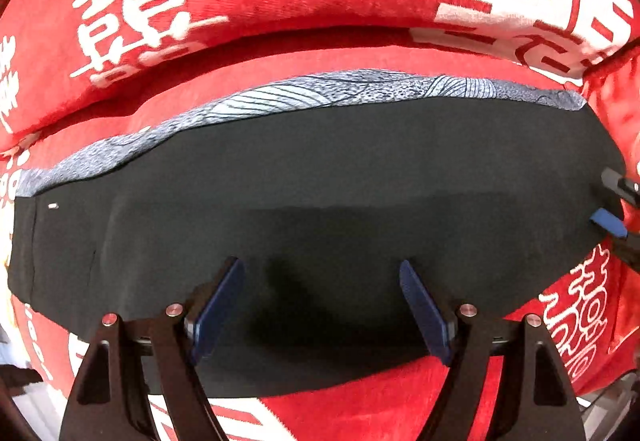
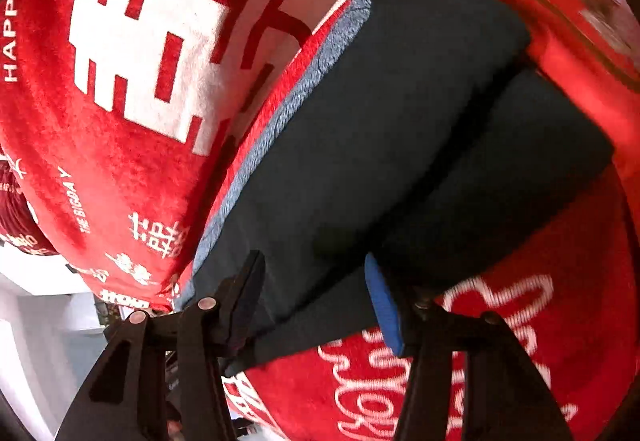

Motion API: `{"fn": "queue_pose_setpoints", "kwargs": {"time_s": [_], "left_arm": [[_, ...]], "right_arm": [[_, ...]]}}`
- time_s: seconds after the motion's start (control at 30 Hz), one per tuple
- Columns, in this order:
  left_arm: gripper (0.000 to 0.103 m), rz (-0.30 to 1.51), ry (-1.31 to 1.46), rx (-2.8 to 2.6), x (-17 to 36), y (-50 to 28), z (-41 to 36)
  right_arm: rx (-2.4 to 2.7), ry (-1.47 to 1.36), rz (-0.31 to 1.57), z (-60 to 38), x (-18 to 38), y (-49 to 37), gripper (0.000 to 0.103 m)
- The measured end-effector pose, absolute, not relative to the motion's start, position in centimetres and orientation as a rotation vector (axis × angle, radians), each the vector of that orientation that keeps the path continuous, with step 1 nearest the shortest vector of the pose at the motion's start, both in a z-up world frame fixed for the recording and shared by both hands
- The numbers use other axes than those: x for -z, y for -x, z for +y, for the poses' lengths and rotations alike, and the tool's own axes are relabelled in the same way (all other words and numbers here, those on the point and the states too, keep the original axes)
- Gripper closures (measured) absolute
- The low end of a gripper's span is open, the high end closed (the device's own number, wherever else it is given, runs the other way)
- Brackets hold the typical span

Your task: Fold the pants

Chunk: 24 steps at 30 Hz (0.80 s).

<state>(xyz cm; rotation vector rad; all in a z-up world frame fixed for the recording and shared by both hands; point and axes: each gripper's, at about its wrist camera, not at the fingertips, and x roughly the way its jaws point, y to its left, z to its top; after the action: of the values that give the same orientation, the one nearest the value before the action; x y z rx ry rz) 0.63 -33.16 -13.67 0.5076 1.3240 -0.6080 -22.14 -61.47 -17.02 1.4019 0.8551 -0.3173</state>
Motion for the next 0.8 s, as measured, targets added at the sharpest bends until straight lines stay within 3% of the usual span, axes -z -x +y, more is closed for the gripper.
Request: {"fn": "queue_pose_setpoints", "kwargs": {"time_s": [0.03, 0.07, 0.1, 0.27, 0.43, 0.53, 0.6, 0.8], "left_arm": [[0.023, 1.328, -0.501, 0.609, 13.9, -0.7, -33.6], [0.023, 1.332, -0.495, 0.607, 13.9, -0.7, -33.8], [0.023, 1.334, -0.487, 0.610, 13.6, -0.7, -34.0], [0.023, 1.284, -0.500, 0.685, 11.1, 0.4, -34.6], [0.023, 1.339, -0.590, 0.646, 13.7, 0.8, -34.2], [0.023, 1.310, -0.566, 0.646, 12.9, 0.6, -33.7], [0.023, 1.294, -0.561, 0.641, 12.4, 0.4, -33.5], [0.023, 1.252, -0.558, 0.617, 12.4, -0.5, -35.4]], "right_arm": [[0.319, -1.414, 0.854, -61.7, 17.3, 22.0, 0.050], [0.322, -1.430, 0.866, -62.0, 17.5, 21.9, 0.082], [0.333, -1.436, 0.883, -62.2, 17.3, 21.9, 0.096], [0.308, -1.306, 0.829, -60.6, 12.1, 23.0, 0.096], [0.327, -1.336, 1.003, -60.1, 17.2, 24.3, 0.091], [0.321, -1.412, 0.976, -61.1, 17.4, 25.5, 0.086], [0.374, -1.334, 1.001, -61.3, 15.6, 26.2, 0.076], [0.490, -0.955, 0.989, -62.4, 8.9, 25.8, 0.076]]}}
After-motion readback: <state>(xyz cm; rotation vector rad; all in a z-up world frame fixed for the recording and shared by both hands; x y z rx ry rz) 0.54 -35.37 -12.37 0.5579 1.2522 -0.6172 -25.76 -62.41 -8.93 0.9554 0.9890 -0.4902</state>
